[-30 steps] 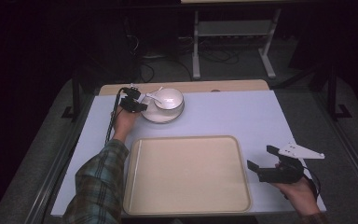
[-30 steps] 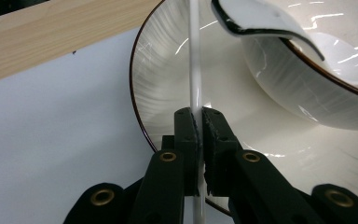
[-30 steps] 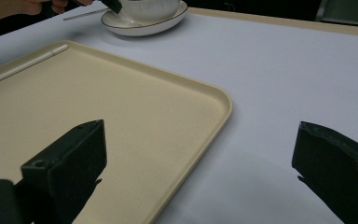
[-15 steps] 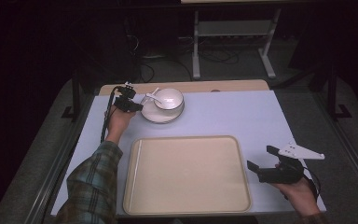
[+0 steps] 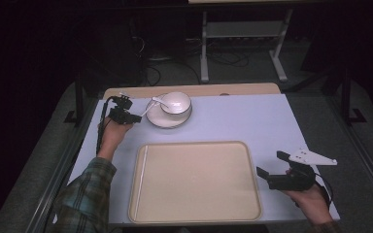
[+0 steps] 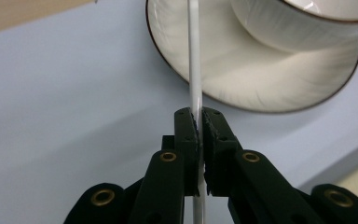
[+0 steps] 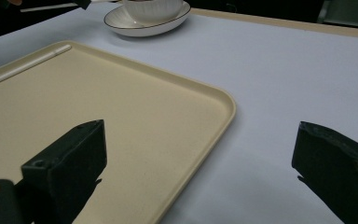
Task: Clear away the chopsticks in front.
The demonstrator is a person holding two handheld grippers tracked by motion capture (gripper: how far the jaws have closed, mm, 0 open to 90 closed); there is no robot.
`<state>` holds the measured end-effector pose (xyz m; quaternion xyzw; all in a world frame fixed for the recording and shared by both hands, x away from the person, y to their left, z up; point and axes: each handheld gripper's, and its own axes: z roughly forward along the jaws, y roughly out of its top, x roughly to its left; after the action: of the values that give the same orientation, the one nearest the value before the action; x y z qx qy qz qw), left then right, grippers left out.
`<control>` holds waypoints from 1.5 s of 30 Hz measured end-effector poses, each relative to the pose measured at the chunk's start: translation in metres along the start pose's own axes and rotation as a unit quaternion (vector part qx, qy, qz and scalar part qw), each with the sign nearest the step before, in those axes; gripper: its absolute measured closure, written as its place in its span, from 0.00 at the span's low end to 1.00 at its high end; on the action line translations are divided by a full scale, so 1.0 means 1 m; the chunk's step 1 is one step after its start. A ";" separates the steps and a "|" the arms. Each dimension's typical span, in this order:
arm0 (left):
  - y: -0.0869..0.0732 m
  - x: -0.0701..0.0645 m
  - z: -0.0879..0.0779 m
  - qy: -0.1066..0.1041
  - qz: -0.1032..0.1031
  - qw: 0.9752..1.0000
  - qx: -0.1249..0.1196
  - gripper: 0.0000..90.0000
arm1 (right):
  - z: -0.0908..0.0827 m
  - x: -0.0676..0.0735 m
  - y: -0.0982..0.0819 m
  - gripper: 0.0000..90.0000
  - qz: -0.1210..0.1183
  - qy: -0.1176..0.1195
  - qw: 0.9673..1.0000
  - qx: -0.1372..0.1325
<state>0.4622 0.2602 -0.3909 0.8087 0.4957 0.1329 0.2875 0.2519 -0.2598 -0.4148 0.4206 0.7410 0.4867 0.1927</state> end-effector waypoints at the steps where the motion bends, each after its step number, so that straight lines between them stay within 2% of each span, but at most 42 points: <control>1: -0.003 0.000 -0.002 -0.002 -0.003 1.000 -0.001 0.95 | 0.000 0.000 0.000 0.03 0.000 0.000 1.000 0.000; 12: -0.030 -0.003 -0.027 -0.015 -0.011 1.000 -0.009 0.95 | 0.000 0.001 0.000 0.03 0.000 0.001 1.000 -0.001; 18: -0.044 -0.009 -0.041 -0.024 -0.007 1.000 -0.015 0.95 | 0.000 0.001 0.000 0.04 0.001 0.000 1.000 0.000; 28: -0.068 -0.033 -0.055 -0.048 0.001 0.998 -0.034 0.95 | 0.000 0.002 0.001 0.04 -0.001 0.001 1.000 -0.001; 40: -0.087 -0.062 -0.058 -0.072 0.012 0.997 -0.028 0.95 | -0.001 0.002 0.001 0.04 -0.001 0.001 1.000 -0.001; 45: -0.091 -0.081 -0.056 -0.090 0.024 0.995 -0.025 0.95 | -0.002 0.003 0.000 0.04 -0.003 0.001 1.000 -0.002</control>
<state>0.3293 0.2389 -0.3945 0.8216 0.4446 0.0786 0.3481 0.2495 -0.2584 -0.4135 0.4174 0.7418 0.4878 0.1937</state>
